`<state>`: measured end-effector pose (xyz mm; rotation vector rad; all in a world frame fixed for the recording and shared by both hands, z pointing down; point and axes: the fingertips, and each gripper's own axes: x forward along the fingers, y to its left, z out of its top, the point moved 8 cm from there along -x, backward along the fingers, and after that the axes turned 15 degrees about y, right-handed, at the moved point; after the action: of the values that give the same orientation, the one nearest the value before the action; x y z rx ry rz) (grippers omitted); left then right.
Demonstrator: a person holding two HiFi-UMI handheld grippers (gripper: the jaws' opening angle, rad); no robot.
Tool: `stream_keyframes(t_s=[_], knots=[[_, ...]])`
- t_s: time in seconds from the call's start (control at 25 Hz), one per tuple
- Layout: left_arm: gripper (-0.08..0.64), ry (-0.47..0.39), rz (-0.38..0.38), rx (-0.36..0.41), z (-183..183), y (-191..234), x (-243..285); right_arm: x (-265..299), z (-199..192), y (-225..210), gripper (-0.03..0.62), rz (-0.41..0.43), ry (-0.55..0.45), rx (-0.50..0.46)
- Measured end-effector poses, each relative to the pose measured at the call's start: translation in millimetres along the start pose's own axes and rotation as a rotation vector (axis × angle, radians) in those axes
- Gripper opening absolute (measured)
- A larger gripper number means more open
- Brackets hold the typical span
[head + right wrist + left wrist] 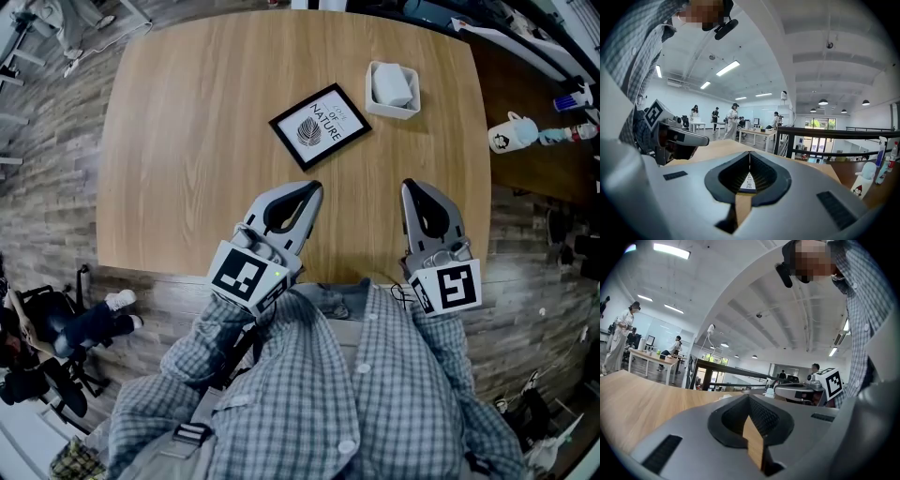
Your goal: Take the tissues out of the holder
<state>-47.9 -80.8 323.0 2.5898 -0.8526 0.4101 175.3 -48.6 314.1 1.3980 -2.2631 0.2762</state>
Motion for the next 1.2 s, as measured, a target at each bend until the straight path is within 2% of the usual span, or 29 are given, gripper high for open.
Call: stream_keyframes(t_s=[0.36, 0.88, 1.2], knots=[[-0.001, -0.003, 0.027, 0.0, 9.7, -6.4, 23.1, 5.0, 2.3, -35.4, 0.012, 0.016, -0.007, -0.016], [-0.002, 0.02, 0.06, -0.028, 11.9, 3.8, 47.3, 32.0, 0.7, -57.7, 0.012, 0.066, 0.019, -0.021], [0.0, 0.059, 0.047, -0.033, 10.6, 8.4, 67.7, 53.6, -5.3, -77.0, 0.012, 0.066, 0.054, -0.009]])
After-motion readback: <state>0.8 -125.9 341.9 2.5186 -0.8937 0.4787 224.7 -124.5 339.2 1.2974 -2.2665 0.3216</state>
